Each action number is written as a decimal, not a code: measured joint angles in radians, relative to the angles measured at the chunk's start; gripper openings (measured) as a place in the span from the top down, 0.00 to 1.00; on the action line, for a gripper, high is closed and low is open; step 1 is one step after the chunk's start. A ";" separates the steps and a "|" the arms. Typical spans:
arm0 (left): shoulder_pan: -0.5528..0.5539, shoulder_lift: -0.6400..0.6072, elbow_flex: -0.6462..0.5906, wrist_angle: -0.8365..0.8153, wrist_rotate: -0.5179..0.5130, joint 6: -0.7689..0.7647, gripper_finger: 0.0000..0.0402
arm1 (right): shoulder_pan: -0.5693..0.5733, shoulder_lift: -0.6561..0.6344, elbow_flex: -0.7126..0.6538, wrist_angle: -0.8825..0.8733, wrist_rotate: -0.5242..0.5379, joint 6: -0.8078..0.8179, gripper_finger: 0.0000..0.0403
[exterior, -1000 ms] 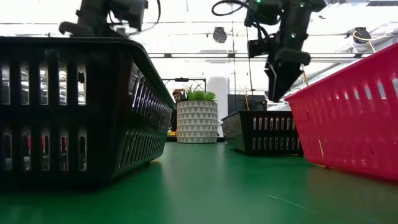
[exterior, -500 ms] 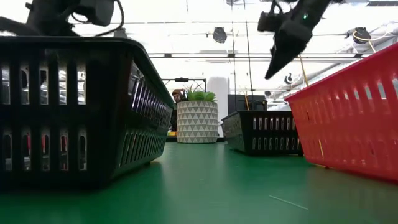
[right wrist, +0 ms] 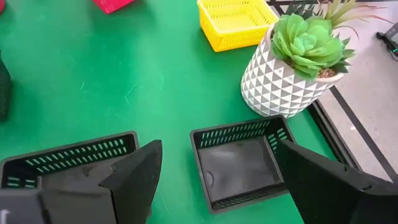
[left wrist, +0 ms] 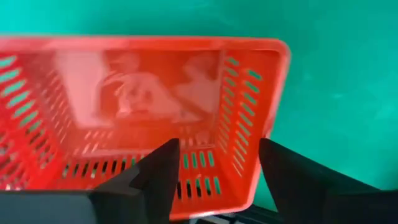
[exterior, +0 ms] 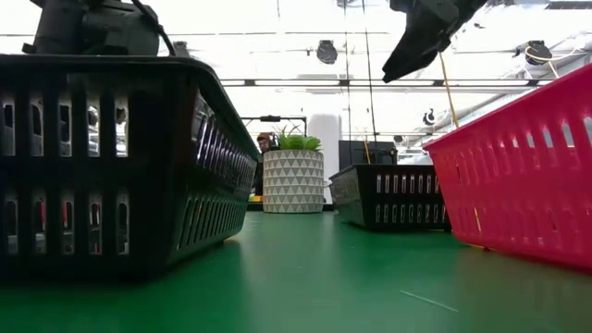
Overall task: Stack baskets by color
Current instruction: Stack the top left red bin on the right red bin
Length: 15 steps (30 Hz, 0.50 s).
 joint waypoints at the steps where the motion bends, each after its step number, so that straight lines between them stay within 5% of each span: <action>1: 0.000 0.000 0.000 0.006 0.010 0.000 0.49 | 0.000 0.000 0.000 -0.002 0.000 0.000 0.23; 8: 0.000 -0.003 0.003 -0.027 0.069 -0.006 0.67 | 0.000 0.000 0.000 -0.005 0.000 -0.017 0.23; 15: 0.000 -0.003 0.058 -0.097 0.075 -0.021 0.71 | 0.000 0.000 0.000 -0.003 0.003 -0.031 0.23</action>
